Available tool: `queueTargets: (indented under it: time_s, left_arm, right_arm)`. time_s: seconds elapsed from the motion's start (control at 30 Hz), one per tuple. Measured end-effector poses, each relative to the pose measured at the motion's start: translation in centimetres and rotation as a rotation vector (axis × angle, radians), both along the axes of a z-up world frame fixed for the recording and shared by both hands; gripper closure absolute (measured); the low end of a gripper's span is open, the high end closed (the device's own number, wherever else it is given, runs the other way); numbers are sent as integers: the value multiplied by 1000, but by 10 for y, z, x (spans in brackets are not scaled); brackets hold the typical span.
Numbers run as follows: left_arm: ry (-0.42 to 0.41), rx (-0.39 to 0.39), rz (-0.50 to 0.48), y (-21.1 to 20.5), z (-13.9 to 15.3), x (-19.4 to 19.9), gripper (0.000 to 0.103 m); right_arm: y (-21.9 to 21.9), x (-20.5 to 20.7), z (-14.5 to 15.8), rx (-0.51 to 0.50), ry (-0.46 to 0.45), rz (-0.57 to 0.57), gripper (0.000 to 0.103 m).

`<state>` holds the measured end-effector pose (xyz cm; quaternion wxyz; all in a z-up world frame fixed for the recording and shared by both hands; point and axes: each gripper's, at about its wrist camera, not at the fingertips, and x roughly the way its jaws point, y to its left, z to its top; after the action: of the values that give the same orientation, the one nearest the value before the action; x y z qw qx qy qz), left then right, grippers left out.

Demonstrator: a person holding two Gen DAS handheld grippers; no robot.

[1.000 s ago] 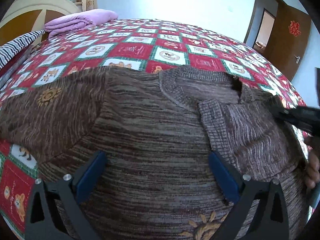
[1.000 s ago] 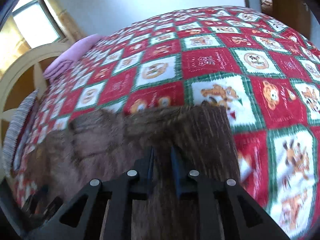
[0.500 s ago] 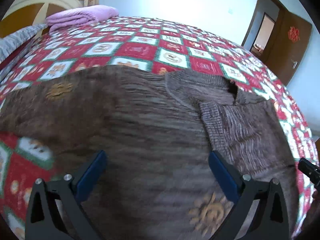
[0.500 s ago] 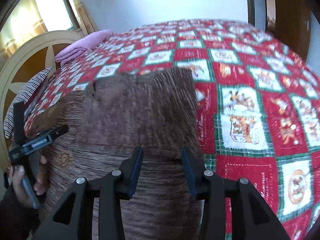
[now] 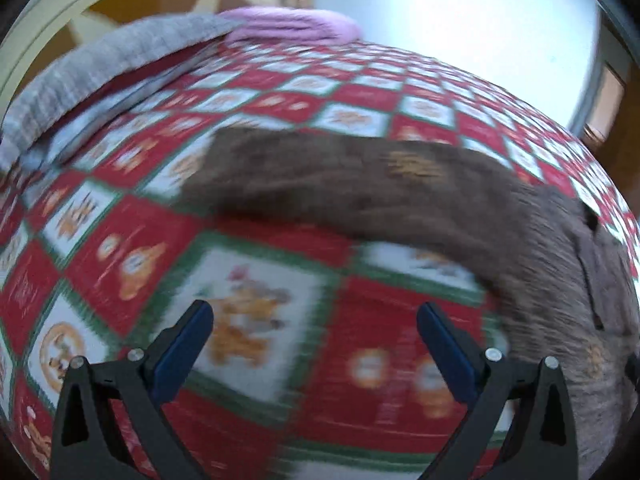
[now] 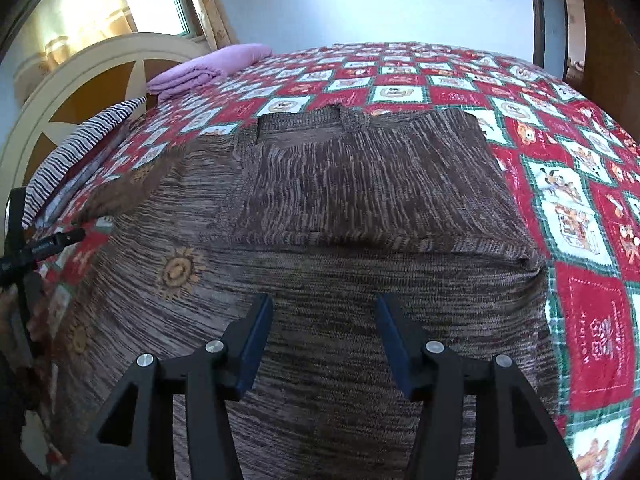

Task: Fold small clothes
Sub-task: 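Lower the left tool to the sleeve cuff and grasp it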

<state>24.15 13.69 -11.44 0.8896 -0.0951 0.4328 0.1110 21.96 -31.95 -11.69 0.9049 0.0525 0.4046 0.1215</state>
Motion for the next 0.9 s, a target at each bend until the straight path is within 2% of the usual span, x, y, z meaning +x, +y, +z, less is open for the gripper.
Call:
queueTargets:
  time_s: [0.03,0.1,0.37,0.5,0.63,0.77,0.83,0.9]
  left_arm:
    - [9,-62,31,13,-3,0,0]
    - [-30,-173,78,32,-1,0,0]
    - [-125,-426,192,77,1,13,0]
    - [-154,-474,223,95,0,28,1]
    - [-162,-463,238,103,0,44,1]
    - [-175,-458,255,109,-1,51,7]
    - [-186,-455,256,109,-1,53,16]
    - [-177,-450,242,107,-1,54,38]
  right_arm:
    - [-1,-1,0,12,-4,-1,44]
    - [-1,-1,-1,17,-6,-2,43]
    - [1,-3,-3,7,-14,2,41]
    - [3,-4,-4,-6,-17,4,39]
    - [4,-5,-4,-8,-19,4,39]
    - [4,-5,-4,-7,-18,4,39]
    - [4,-5,-4,-4,-18,4,38]
    - [4,-5,-4,1,-19,5,38]
